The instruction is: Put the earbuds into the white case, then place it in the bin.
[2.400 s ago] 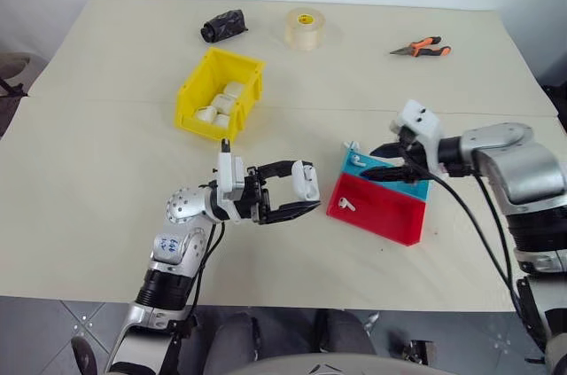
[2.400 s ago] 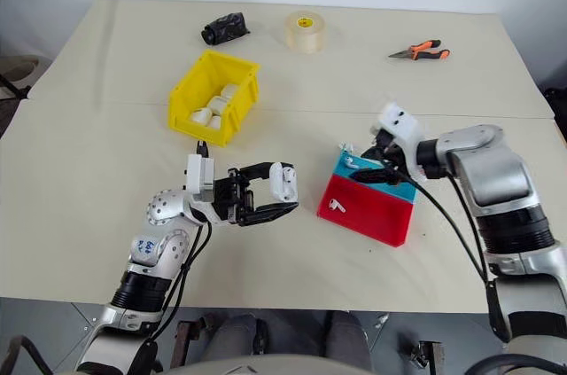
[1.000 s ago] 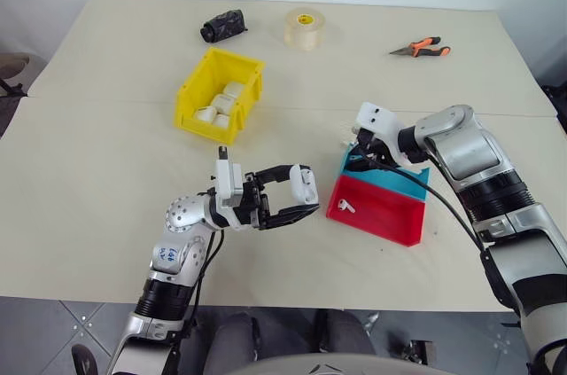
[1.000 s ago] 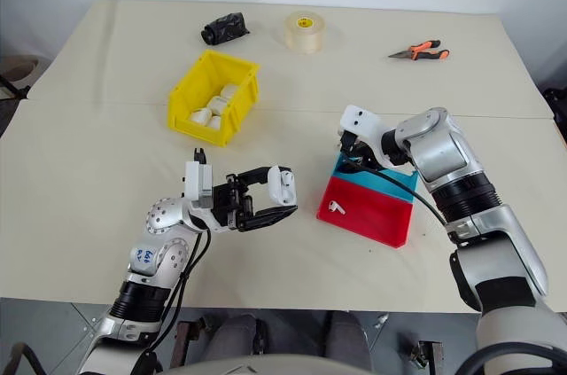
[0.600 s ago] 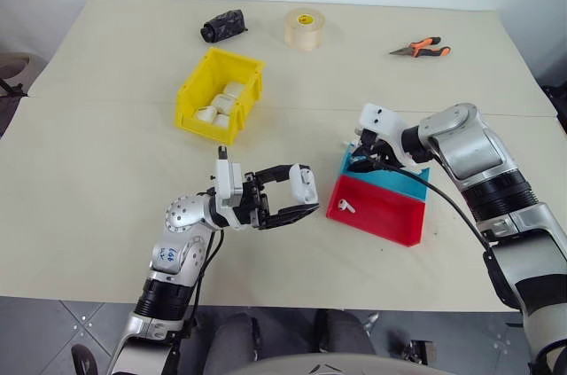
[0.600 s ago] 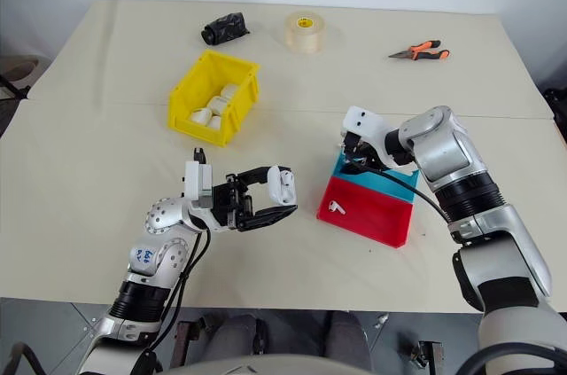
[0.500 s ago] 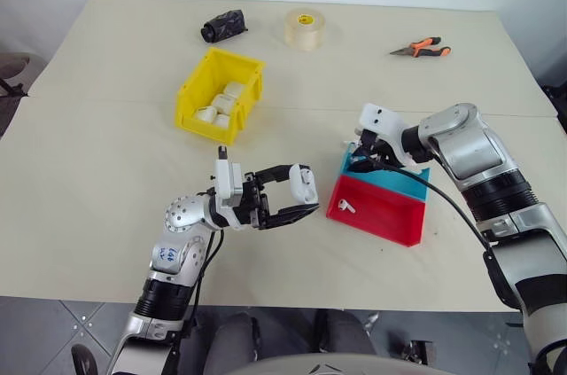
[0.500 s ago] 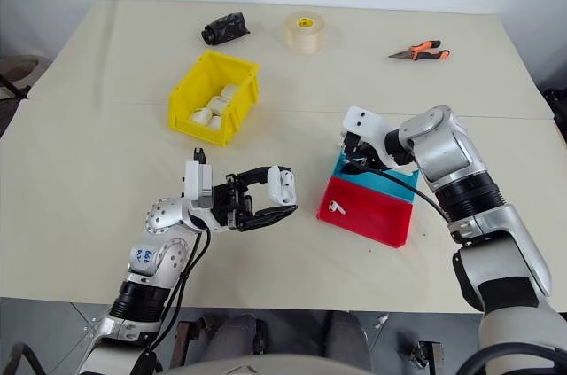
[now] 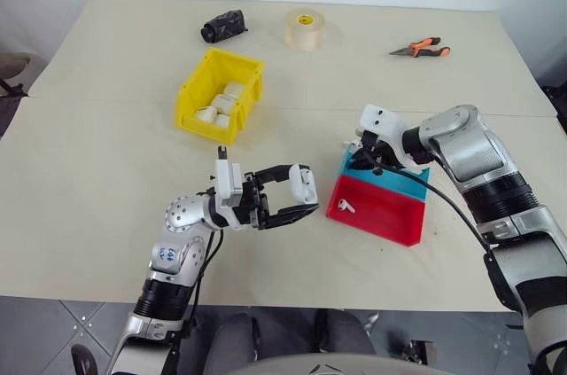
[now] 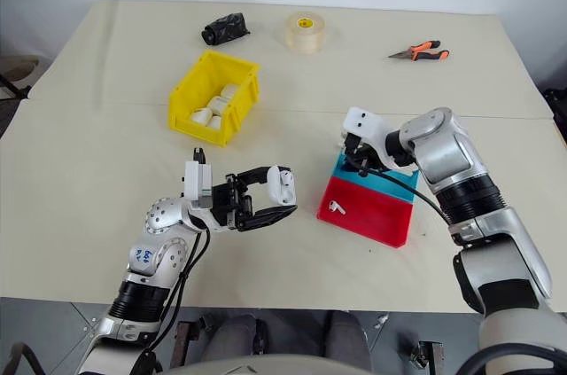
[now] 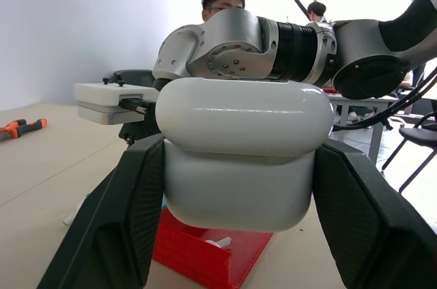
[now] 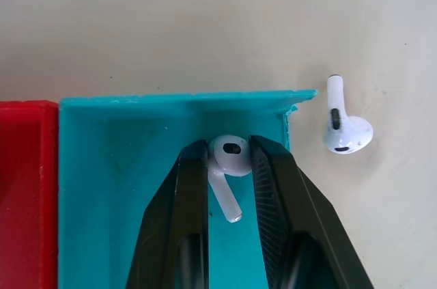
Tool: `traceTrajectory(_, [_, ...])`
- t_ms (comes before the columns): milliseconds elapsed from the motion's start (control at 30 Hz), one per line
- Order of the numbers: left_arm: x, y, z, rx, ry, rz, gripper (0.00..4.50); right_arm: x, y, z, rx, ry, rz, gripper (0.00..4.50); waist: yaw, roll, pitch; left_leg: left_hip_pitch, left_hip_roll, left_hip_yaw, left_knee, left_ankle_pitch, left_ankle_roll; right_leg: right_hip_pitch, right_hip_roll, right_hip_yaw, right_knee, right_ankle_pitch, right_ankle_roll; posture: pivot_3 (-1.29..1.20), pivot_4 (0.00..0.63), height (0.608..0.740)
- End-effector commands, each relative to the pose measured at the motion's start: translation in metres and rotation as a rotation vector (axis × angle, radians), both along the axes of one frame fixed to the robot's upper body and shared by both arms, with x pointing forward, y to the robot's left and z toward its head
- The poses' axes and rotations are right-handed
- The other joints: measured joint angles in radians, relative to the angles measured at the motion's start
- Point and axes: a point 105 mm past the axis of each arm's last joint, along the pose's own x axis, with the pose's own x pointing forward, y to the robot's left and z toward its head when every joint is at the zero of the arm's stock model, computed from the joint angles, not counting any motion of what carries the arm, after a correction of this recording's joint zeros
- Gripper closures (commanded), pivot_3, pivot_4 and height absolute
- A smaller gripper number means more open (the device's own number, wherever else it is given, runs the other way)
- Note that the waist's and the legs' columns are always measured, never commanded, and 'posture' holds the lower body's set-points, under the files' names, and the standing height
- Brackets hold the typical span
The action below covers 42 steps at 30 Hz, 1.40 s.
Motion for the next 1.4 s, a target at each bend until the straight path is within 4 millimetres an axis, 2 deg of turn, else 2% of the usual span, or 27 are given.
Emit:
traceTrajectory(33, [-0.006,0.001,0.012,-0.022,-0.048,-0.013,1.7,-0.004,-0.011,0.031,0.105,-0.084,-0.003,3.97,0.001,0.0,0.0,0.0,0.0,-0.001,0.0,0.0,0.0,0.0,0.0,0.0,0.0,0.0,0.0,0.0,0.15,0.74])
traceTrajectory(167, [-0.003,0.003,0.013,-0.019,-0.046,-0.017,1.7,-0.022,-0.011,0.058,0.343,-0.101,0.029,3.97,-0.002,0.0,0.0,0.0,0.0,0.0,0.0,0.0,0.0,0.0,0.0,-0.001,0.0,0.0,0.0,0.0,0.15,0.74])
traceTrajectory(333, [0.005,0.0,0.019,-0.026,-0.031,-0.031,1.7,-0.071,0.004,0.075,0.708,-0.094,0.21,3.97,0.006,0.0,0.0,0.0,0.0,-0.001,0.0,0.0,0.0,0.0,0.0,-0.001,0.0,0.0,0.0,0.0,0.15,0.74])
traceTrajectory(433, [0.009,-0.001,0.022,-0.026,-0.024,-0.038,1.7,-0.087,0.011,0.089,0.932,-0.123,0.24,3.97,0.004,0.0,0.0,-0.001,-0.001,-0.001,0.0,0.0,0.0,0.0,0.0,0.0,0.0,0.0,0.0,0.0,0.15,0.74])
traceTrajectory(500, [0.014,-0.006,0.029,-0.043,-0.018,-0.049,1.7,-0.101,0.018,0.091,1.097,-0.108,0.246,3.97,0.003,0.0,0.0,0.0,-0.001,-0.001,0.0,0.0,0.0,0.0,0.0,-0.001,0.0,0.0,0.0,0.0,0.15,0.74])
traceTrajectory(667, [0.02,-0.015,0.041,-0.069,-0.015,-0.078,1.7,-0.12,0.035,0.095,1.309,-0.11,0.247,3.97,0.003,0.0,0.0,0.0,-0.001,-0.002,0.0,0.0,0.0,0.0,0.0,0.0,0.001,0.0,0.0,0.0,0.15,0.74])
traceTrajectory(900, [0.022,-0.021,0.05,-0.094,-0.004,-0.101,1.7,-0.131,0.055,0.091,1.437,-0.092,0.221,3.97,-0.001,0.0,0.0,0.0,-0.001,-0.002,-0.001,0.0,0.0,0.0,0.0,-0.001,0.001,0.0,0.0,0.0,0.15,0.74])
traceTrajectory(1400, [0.02,-0.026,0.056,-0.101,0.023,-0.124,1.7,-0.125,0.062,0.068,1.45,-0.127,0.155,3.97,0.0,0.0,0.0,0.0,-0.001,-0.002,0.0,0.0,0.0,0.0,0.0,0.0,0.001,0.0,0.0,0.0,0.15,0.74])
